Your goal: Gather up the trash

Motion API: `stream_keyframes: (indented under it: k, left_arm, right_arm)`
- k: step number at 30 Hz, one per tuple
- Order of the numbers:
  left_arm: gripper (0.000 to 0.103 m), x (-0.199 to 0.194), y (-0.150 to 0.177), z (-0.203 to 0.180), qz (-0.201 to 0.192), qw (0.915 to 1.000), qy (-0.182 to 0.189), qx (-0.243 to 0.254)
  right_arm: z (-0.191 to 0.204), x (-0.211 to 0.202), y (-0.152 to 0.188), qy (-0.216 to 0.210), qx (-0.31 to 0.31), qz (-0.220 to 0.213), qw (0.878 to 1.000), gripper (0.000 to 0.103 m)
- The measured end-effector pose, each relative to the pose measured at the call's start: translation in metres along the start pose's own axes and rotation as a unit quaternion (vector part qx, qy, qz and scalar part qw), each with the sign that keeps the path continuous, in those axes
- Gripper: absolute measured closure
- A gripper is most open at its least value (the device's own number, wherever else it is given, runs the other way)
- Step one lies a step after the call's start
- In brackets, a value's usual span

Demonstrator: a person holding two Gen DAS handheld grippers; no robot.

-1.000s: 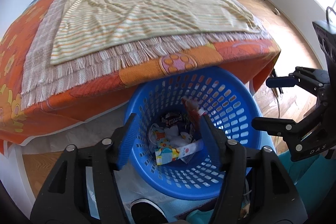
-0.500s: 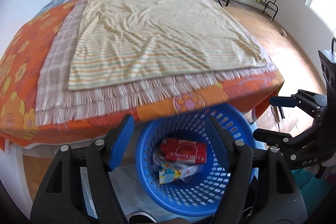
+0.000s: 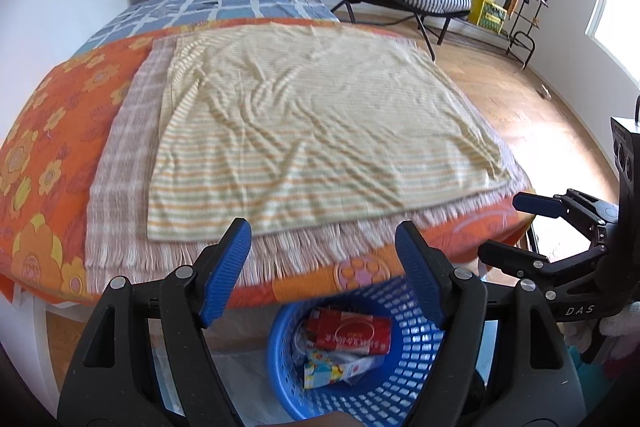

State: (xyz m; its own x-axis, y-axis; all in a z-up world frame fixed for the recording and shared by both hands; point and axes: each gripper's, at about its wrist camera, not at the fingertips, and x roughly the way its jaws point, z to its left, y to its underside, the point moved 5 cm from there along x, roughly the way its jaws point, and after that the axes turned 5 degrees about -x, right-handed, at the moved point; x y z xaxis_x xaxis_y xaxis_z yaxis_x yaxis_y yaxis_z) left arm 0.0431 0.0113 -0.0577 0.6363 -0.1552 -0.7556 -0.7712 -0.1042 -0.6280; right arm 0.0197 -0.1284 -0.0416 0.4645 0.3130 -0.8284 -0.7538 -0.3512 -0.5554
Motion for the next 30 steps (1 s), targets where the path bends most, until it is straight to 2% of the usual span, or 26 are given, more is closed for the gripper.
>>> stream_keyframes:
  k: [13,21,30]
  left_arm:
    - [0.017,-0.004,-0.058,-0.008,-0.046,0.9989,-0.003,-0.005]
    - [0.011,0.001,-0.077,-0.009,-0.072,0.9973,-0.006,-0.01]
    - [0.011,0.014,-0.085,-0.001,-0.074,0.9969,-0.006,-0.027]
  right_arm:
    - [-0.026,-0.011,-0.052,0.031,0.018,-0.064,0.997,0.016]
    - [-0.044,-0.008,-0.078,0.045,0.036,-0.094,0.994,0.016]
    - [-0.057,0.015,-0.086,0.035,0.06,-0.087,0.994,0.016]
